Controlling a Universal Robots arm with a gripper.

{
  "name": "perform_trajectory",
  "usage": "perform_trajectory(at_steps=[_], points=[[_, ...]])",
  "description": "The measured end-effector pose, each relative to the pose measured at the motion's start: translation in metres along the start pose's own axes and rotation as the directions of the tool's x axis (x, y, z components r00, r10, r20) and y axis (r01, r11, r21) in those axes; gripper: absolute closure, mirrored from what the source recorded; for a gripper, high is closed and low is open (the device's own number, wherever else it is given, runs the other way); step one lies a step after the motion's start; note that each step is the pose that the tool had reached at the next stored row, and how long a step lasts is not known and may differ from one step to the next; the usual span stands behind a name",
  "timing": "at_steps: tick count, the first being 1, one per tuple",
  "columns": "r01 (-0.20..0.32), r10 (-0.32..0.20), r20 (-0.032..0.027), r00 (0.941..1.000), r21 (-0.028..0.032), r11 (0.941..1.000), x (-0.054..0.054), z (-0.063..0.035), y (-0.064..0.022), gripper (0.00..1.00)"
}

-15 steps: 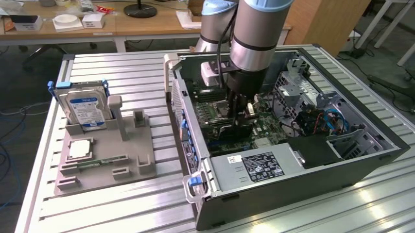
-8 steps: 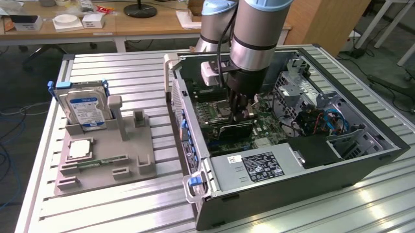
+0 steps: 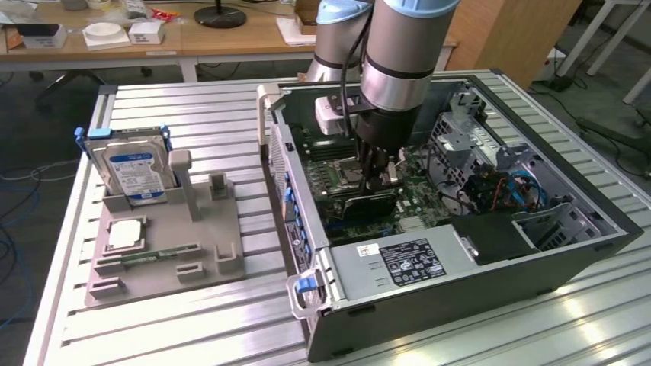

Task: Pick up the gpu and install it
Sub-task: 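Insert the gpu into the slot, then press down on the gpu until it lock into place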

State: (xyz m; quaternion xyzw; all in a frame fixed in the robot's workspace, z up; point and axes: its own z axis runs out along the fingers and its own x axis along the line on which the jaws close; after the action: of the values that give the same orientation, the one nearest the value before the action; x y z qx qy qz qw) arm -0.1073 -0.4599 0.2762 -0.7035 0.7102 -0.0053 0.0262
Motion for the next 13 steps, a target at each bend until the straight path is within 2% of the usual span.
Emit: perform_trajectory(at_steps=[8,10,13], points=[[0.0,0.0,0.0,1.0,-0.0001,1.0,-0.0001,0.0001,-0.0005,0.9],[0.0,0.0,0.0,1.0,0.0,1.0,-0.0002,0.0008,-0.002,0.9],[0.0,0.0,0.0,1.0,0.0002,1.0,-0.0003,0.0032,-0.0098,0.9]])
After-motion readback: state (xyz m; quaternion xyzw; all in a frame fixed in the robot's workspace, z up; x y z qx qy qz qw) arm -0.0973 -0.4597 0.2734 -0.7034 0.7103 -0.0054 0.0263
